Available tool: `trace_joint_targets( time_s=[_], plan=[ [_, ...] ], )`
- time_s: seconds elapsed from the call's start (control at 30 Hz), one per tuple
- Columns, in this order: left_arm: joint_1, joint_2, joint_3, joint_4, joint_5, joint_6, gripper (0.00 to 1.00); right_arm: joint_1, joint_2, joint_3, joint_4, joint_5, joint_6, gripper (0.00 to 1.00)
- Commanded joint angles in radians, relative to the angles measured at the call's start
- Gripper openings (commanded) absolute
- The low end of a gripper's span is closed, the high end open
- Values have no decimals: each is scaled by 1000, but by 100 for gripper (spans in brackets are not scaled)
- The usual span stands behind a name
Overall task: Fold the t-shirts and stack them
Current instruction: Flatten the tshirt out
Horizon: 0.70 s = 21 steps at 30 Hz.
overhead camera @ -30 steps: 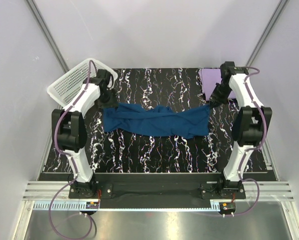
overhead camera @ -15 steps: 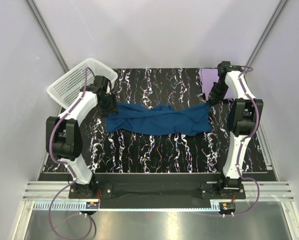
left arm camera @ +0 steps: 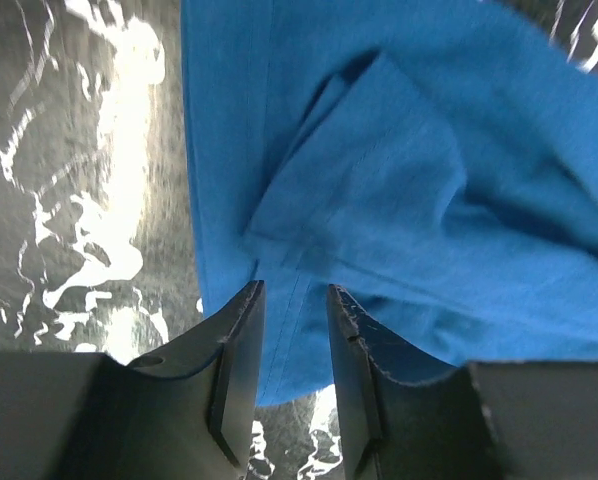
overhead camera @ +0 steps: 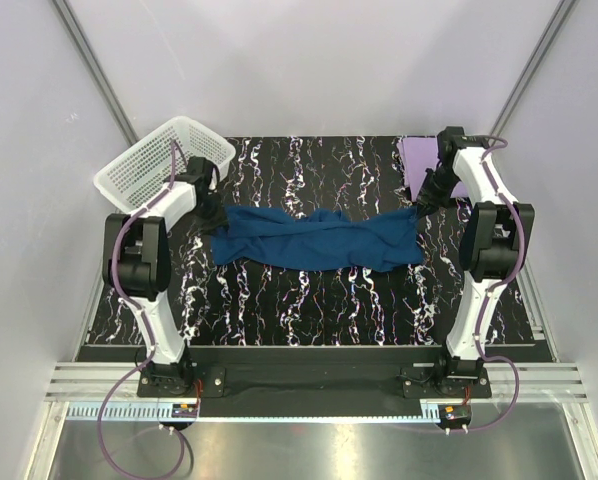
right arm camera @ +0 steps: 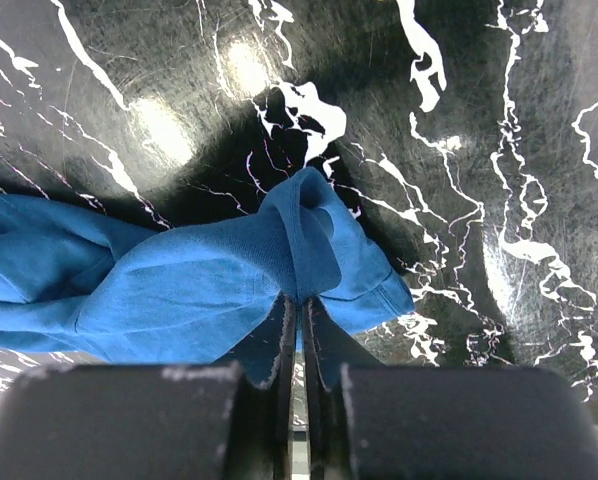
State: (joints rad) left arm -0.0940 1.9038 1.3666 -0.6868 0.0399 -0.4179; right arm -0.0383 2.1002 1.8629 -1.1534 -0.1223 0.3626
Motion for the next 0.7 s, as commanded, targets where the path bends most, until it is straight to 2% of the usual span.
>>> trace_joint_targets(
  time_s=[0.0, 0.5, 0.57, 0.67],
  plan=[
    [0, 27, 66, 35, -37, -15, 38, -5, -60, -21, 32, -25, -22, 6],
    [11, 98, 101, 32, -95, -19, 44, -3, -31, 13, 21, -56, -37, 5],
    [11, 109, 107, 27, -94, -19, 43, -5, -26, 13, 24, -60, -37, 5],
    [11, 124, 115, 29, -95, -18, 33, -3, -23, 13, 24, -63, -37, 6]
  ],
)
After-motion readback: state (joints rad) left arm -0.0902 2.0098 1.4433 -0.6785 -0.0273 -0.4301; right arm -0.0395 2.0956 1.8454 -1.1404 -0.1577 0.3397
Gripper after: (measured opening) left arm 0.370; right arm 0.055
